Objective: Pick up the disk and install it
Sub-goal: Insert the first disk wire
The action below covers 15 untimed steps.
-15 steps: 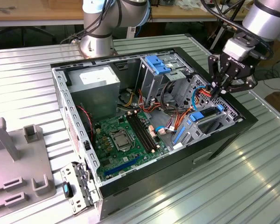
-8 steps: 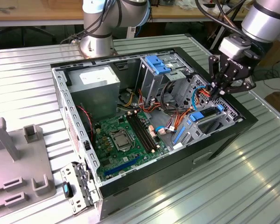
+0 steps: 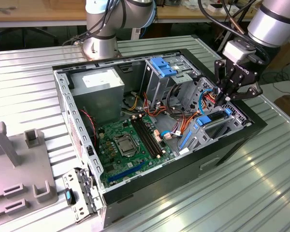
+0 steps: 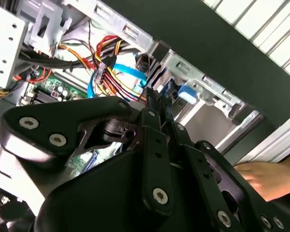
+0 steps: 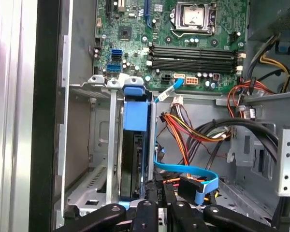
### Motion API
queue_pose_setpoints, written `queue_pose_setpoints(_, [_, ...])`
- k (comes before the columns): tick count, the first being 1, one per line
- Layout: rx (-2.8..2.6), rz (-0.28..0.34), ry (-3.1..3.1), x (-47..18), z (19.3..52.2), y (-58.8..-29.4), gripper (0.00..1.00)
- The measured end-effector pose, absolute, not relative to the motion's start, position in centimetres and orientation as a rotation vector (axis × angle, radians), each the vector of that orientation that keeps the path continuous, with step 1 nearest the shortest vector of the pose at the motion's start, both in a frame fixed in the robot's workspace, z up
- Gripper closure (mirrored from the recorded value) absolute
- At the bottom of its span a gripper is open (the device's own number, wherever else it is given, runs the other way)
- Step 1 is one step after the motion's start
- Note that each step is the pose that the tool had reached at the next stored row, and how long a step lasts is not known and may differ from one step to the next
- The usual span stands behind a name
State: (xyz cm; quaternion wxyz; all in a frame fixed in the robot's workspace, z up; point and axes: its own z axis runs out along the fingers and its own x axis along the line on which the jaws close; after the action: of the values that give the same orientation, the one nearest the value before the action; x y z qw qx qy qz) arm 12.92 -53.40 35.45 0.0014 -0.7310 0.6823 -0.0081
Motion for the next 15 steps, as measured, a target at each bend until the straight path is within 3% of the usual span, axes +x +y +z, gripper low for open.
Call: queue_pose_setpoints(15, [-2.224,-0.045,2.166,12.56,35.11,-54.23,0.83])
